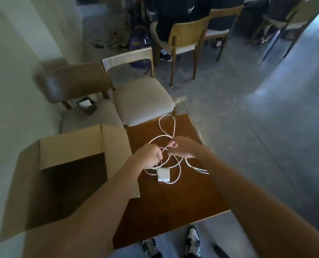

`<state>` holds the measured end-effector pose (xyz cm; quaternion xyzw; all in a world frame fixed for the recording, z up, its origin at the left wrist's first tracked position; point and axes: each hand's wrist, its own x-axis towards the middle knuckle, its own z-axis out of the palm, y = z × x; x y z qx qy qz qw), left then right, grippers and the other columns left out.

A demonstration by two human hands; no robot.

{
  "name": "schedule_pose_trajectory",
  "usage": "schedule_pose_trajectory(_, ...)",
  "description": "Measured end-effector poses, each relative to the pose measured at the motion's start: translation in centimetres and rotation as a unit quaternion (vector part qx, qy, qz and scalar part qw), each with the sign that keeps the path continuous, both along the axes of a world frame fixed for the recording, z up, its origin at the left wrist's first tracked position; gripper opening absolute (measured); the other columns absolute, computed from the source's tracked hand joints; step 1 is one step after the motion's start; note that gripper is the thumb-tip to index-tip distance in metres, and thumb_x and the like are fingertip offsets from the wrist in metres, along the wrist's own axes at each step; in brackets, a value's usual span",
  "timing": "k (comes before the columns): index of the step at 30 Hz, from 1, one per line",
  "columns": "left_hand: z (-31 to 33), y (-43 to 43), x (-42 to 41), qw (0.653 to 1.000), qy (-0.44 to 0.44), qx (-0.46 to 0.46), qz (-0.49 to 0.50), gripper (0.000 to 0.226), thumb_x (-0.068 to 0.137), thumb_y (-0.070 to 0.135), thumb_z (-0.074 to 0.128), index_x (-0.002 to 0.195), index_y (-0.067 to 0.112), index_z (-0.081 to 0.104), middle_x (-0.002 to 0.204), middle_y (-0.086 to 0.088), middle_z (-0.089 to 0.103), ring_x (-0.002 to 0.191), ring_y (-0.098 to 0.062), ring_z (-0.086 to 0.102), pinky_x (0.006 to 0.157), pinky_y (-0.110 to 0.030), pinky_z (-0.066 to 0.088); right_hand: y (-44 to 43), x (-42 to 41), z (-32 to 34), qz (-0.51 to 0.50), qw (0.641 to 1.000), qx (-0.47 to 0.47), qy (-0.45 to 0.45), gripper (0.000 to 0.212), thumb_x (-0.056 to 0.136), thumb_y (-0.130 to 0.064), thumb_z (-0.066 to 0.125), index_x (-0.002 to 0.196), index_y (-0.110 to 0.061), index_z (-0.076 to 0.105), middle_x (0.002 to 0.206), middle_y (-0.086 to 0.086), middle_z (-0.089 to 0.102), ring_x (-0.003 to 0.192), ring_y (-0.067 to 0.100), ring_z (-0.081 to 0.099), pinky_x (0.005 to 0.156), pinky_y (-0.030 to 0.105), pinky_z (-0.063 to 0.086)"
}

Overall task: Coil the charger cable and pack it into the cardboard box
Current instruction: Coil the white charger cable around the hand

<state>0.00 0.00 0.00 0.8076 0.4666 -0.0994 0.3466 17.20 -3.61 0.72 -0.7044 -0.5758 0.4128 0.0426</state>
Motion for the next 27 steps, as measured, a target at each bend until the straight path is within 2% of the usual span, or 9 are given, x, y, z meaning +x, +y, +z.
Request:
schedule_pose_trajectory(3, -2.8, -0.1, -0.4, 0.996, 0.064, -0.054, -0.031, 0.027, 0.100, 0.008, 0.057, 0.118, 0.011, 0.076, 0.122, -0.008, 0.073, 0.110, -0.023, 0.067, 0.099, -0.035, 0.053, -0.6, -1.2, -2.8, 0.012, 0.999, -0.042, 0.015, 0.030, 0.091, -0.024, 0.068, 0.121, -0.019, 0.072, 0.126, 0.003, 0.070, 0.113, 0.019, 0.063, 0.089, 0.029, 0.047)
schedule_pose_trajectory(7, -6.4, -0.3, -1.3, 0.990, 0.098, -0.089, -0.045, 0.032, 0.102, 0.009, 0.050, 0.126, 0.008, 0.070, 0.129, -0.011, 0.069, 0.117, -0.029, 0.064, 0.105, -0.043, 0.049, -1.5, -3.4, -6.5, 0.014, 0.997, -0.077, 0.025, 0.036, 0.094, -0.024, 0.064, 0.129, -0.019, 0.069, 0.132, 0.002, 0.068, 0.123, 0.021, 0.060, 0.094, 0.030, 0.047)
schedule_pose_trajectory(12, -8.7, -0.4, -1.4, 0.987, 0.128, -0.070, -0.063, 0.027, 0.102, 0.008, 0.052, 0.124, 0.004, 0.068, 0.115, -0.014, 0.072, 0.101, -0.029, 0.070, 0.093, -0.044, 0.057, -1.3, -4.7, -9.1, -0.014, 0.995, -0.089, 0.030, 0.042, 0.089, -0.032, 0.069, 0.129, -0.019, 0.066, 0.132, 0.003, 0.067, 0.124, 0.023, 0.060, 0.103, 0.039, 0.050)
schedule_pose_trajectory(17, -10.0, 0.3, -0.9, 0.979, 0.164, -0.013, -0.122, 0.018, 0.099, 0.007, 0.056, 0.112, 0.002, 0.068, 0.089, -0.008, 0.062, 0.086, -0.027, 0.067, 0.081, -0.038, 0.057, -1.0, -4.4, -10.7, 0.000, 0.995, -0.095, 0.006, 0.046, 0.089, -0.031, 0.070, 0.132, -0.017, 0.066, 0.130, 0.004, 0.068, 0.121, 0.025, 0.061, 0.102, 0.042, 0.052)
schedule_pose_trajectory(19, -10.1, 0.1, -0.7, 0.974, 0.177, 0.008, -0.140, 0.016, 0.096, 0.009, 0.064, 0.111, 0.004, 0.067, 0.091, -0.008, 0.063, 0.089, -0.026, 0.068, 0.080, -0.037, 0.057, -1.0, -4.4, -11.1, 0.009, 0.996, -0.084, -0.014, 0.047, 0.085, -0.027, 0.072, 0.131, -0.020, 0.065, 0.129, 0.003, 0.068, 0.120, 0.024, 0.061, 0.100, 0.043, 0.053)
schedule_pose_trajectory(23, -10.1, -0.6, -0.5, 0.966, 0.200, -0.026, -0.162, 0.032, 0.095, 0.022, 0.070, 0.123, 0.006, 0.066, 0.114, -0.013, 0.070, 0.107, -0.029, 0.068, 0.094, -0.041, 0.056, -1.3, -4.8, -11.6, 0.039, 0.996, -0.074, -0.035, 0.066, 0.070, -0.037, 0.085, 0.131, -0.025, 0.061, 0.129, -0.001, 0.061, 0.117, 0.022, 0.059, 0.093, 0.042, 0.054)
schedule_pose_trajectory(25, -9.4, -0.3, -0.4, 0.968, 0.190, -0.056, -0.156, 0.034, 0.095, 0.025, 0.069, 0.123, 0.006, 0.067, 0.115, -0.014, 0.070, 0.109, -0.031, 0.067, 0.097, -0.043, 0.054, -1.6, -4.7, -11.6, 0.058, 0.995, -0.076, -0.038, 0.079, 0.064, -0.044, 0.089, 0.135, -0.028, 0.057, 0.127, -0.001, 0.061, 0.116, 0.022, 0.058, 0.093, 0.043, 0.053)
schedule_pose_trajectory(27, -8.1, 0.5, -0.3, 0.967, 0.193, -0.082, -0.146, 0.028, 0.093, 0.027, 0.072, 0.114, 0.009, 0.071, 0.108, -0.009, 0.071, 0.104, -0.028, 0.068, 0.096, -0.042, 0.054, -1.7, -4.4, -11.4, 0.057, 0.995, -0.080, -0.015, 0.087, 0.065, -0.045, 0.090, 0.140, -0.027, 0.051, 0.124, -0.002, 0.061, 0.116, 0.022, 0.059, 0.093, 0.040, 0.052)
